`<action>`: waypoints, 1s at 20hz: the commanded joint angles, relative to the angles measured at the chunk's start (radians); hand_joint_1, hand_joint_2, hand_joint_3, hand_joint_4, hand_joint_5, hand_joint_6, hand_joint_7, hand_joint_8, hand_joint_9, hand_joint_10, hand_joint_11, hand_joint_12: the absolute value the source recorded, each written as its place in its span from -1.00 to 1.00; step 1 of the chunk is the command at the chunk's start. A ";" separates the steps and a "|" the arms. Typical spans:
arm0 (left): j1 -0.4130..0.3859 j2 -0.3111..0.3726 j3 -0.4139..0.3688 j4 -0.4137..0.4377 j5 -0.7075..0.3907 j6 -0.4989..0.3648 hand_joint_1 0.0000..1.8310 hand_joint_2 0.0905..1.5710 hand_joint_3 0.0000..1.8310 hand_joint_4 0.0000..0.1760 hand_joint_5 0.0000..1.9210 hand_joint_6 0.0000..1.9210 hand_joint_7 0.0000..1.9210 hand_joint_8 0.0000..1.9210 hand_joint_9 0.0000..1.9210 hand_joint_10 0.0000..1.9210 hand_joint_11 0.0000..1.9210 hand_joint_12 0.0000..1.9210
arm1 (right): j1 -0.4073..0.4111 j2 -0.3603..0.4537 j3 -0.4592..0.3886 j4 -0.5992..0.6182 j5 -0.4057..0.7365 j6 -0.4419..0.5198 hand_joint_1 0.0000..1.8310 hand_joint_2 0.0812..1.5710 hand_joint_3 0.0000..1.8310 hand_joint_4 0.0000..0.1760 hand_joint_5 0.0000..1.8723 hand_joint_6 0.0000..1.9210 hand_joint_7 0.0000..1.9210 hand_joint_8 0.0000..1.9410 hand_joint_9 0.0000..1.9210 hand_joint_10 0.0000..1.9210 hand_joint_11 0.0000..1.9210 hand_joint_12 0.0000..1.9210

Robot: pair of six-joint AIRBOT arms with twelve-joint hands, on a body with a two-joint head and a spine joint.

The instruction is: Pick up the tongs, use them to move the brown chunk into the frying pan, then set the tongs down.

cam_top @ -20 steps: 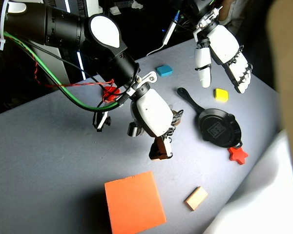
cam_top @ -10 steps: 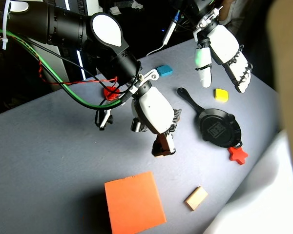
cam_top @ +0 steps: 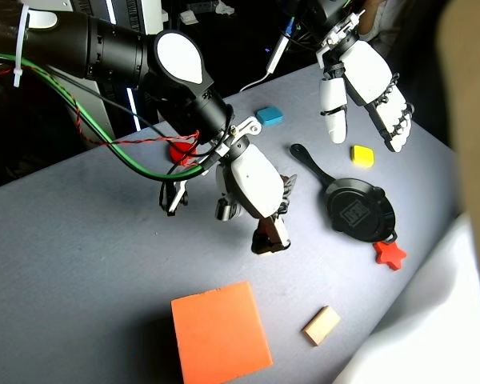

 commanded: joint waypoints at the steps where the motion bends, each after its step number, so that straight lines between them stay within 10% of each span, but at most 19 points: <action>1: -0.004 0.005 -0.002 0.080 -0.066 -0.002 -0.98 0.59 -1.00 -0.98 -0.93 -1.00 -0.92 -1.00 -0.94 -1.00 -1.00 -0.77 | 0.005 0.006 -0.001 -0.066 0.007 -0.008 0.15 0.41 -1.00 -1.00 -0.11 -0.98 -0.04 -0.98 -0.11 -0.84 -0.65 0.43; 3: -0.004 0.005 -0.002 0.080 -0.067 -0.002 -0.99 0.60 -1.00 -0.98 -0.93 -1.00 -0.91 -1.00 -0.94 -1.00 -1.00 -0.75 | 0.006 0.008 -0.001 -0.066 0.004 -0.011 0.16 0.41 -1.00 -1.00 0.00 -0.95 0.06 -0.96 -0.02 -0.81 -0.52 0.35; 4: -0.004 0.005 -0.003 0.080 -0.067 -0.003 -0.99 0.59 -1.00 -0.94 -0.93 -1.00 -0.91 -1.00 -0.93 -1.00 -1.00 -0.75 | 0.006 0.008 -0.001 -0.066 0.004 -0.013 0.22 0.41 -0.95 -1.00 -0.04 -0.08 0.14 -0.96 0.05 -0.78 -0.43 0.33; 5: -0.004 0.005 -0.003 0.080 -0.067 -0.003 -1.00 0.59 -1.00 -0.94 -0.93 -1.00 -0.92 -1.00 -0.94 -1.00 -1.00 -0.77 | 0.007 0.008 -0.001 -0.066 0.004 -0.014 0.23 0.44 -0.98 -1.00 -0.07 0.14 0.20 -0.94 0.11 -0.74 -0.42 0.38; 6: -0.004 0.005 -0.003 0.080 -0.068 -0.003 -0.98 0.59 -1.00 -0.97 -0.94 -1.00 -0.92 -1.00 -0.94 -1.00 -1.00 -0.78 | 0.009 0.008 -0.001 -0.066 0.004 -0.014 0.31 0.41 -1.00 -1.00 -0.05 0.14 0.11 -0.24 0.15 -0.67 -0.40 0.46; 7: -0.004 0.005 -0.003 0.080 -0.068 -0.003 -0.98 0.60 -1.00 -0.96 -0.94 -1.00 -0.93 -1.00 -0.95 -1.00 -1.00 -0.81 | 0.010 0.008 -0.002 -0.066 0.008 -0.018 0.31 0.42 -1.00 -0.95 -0.05 0.17 0.06 -0.04 0.13 -0.52 -0.39 0.53; 11: -0.004 0.005 -0.003 0.080 -0.069 -0.003 -0.99 0.60 -1.00 -0.97 -0.93 -1.00 -0.91 -1.00 -0.94 -1.00 -1.00 -0.75 | 0.009 0.009 -0.009 -0.066 0.005 -0.019 0.23 0.45 -1.00 -1.00 -0.03 0.16 0.25 -0.72 0.11 -0.33 -0.35 0.58; 12: -0.004 0.005 -0.003 0.080 -0.069 -0.003 -1.00 0.60 -1.00 -0.99 -0.92 -1.00 -0.92 -1.00 -0.94 -1.00 -1.00 -0.77 | 0.008 0.012 -0.013 -0.066 0.004 -0.020 0.32 0.38 -1.00 -1.00 0.03 0.07 0.17 -0.28 0.16 -0.29 -0.31 0.60; 15: -0.004 0.005 -0.003 0.080 -0.070 -0.003 -0.96 0.60 -1.00 -1.00 -0.91 -0.99 -0.91 -1.00 -0.94 -1.00 -1.00 -0.77 | 0.006 0.029 -0.036 -0.066 0.000 -0.028 -0.12 0.59 -0.97 -1.00 0.09 -0.01 0.39 -0.26 0.29 0.21 -0.04 0.85; 16: -0.004 0.005 -0.004 0.080 -0.070 -0.003 -0.98 0.60 -1.00 -1.00 -0.91 -1.00 -0.90 -1.00 -0.92 -0.99 -1.00 -0.73 | 0.005 0.040 -0.048 -0.066 0.000 -0.030 -0.35 0.72 -0.97 -1.00 0.22 0.34 0.48 0.35 0.42 0.73 0.24 0.97; 17: -0.003 0.005 -0.004 0.080 -0.071 -0.003 -0.97 0.59 -1.00 -1.00 -0.90 -0.99 -0.89 -1.00 -0.91 -0.99 -1.00 -0.71 | 0.005 0.048 -0.057 -0.066 0.000 -0.033 -0.45 0.79 -0.98 -0.33 0.34 0.62 0.54 0.70 0.55 0.95 0.46 0.99; 18: -0.003 0.005 -0.005 0.080 -0.073 -0.003 -1.00 0.59 -1.00 -0.99 -0.92 -1.00 -0.92 -1.00 -0.93 -1.00 -1.00 -0.75 | 0.005 0.059 -0.069 -0.066 -0.003 -0.037 -0.38 0.84 -0.98 0.73 0.41 0.88 0.60 0.91 0.69 0.99 0.63 1.00; 20: -0.003 0.005 -0.006 0.080 -0.077 -0.003 -0.98 0.59 -1.00 -1.00 -0.92 -1.00 -0.91 -1.00 -0.92 -0.99 -1.00 -0.72 | 0.003 0.085 -0.097 -0.066 -0.009 -0.053 -0.06 0.80 -1.00 0.99 0.48 1.00 0.64 1.00 0.77 1.00 0.79 1.00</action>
